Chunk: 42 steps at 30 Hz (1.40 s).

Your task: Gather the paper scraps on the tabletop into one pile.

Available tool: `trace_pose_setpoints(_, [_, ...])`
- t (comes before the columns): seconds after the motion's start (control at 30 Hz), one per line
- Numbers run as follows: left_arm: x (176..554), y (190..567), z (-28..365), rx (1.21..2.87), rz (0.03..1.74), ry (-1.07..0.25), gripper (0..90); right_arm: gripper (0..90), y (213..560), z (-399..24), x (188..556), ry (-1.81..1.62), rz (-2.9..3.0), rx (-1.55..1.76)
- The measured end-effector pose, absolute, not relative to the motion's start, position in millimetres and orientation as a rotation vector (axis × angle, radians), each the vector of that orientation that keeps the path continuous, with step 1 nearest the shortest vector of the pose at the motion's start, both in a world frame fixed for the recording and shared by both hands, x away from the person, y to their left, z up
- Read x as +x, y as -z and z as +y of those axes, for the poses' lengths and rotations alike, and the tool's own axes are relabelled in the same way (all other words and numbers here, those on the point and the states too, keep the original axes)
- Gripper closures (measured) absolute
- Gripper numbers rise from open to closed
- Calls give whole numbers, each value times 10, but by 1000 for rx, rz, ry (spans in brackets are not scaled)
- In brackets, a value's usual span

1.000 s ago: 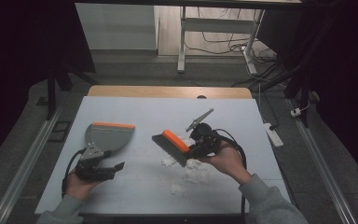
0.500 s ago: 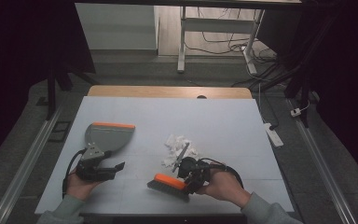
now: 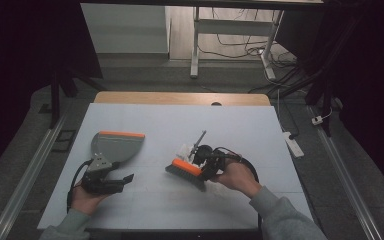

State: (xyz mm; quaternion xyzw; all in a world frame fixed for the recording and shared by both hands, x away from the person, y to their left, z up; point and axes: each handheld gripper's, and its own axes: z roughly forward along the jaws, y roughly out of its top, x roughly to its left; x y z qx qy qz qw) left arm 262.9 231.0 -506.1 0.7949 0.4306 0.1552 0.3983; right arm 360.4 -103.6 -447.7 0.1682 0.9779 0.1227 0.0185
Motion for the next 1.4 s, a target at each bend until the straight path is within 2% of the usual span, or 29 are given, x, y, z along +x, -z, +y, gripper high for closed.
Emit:
trace_pose_setpoints(0.17, [2631,5066,2315,2014,1091,-392,283,712,4427,-1098,3694,-438,2966,551])
trace_pose_setpoints(0.33, [2636,5070,2312,2015,1091,-389,283,711,4208,-1255,3625,-603,2954,555])
trace_pose_setpoints(0.5, [2629,5060,2302,2018,1085,-394,283,712,3952,-1504,3544,-681,2906,579])
trace_pose_setpoints(0.63, [2634,5062,2293,2020,1085,-393,283,711,3885,-1729,3499,-684,2887,631])
trace_pose_setpoints(0.9, [2634,5063,2279,2025,1086,-394,285,711,3986,-2003,3424,-660,2905,692])
trace_pose_setpoints(1.03, [2637,5069,2279,2028,1087,-393,285,711,4084,-2042,3342,-619,3006,565])
trace_pose_setpoints(1.23, [2644,5072,2253,2034,1084,-391,285,711,4340,-1854,3246,-457,3096,381])
trace_pose_setpoints(1.4, [2640,5070,2267,2029,1090,-392,285,712,4447,-1620,3354,-387,3058,307])
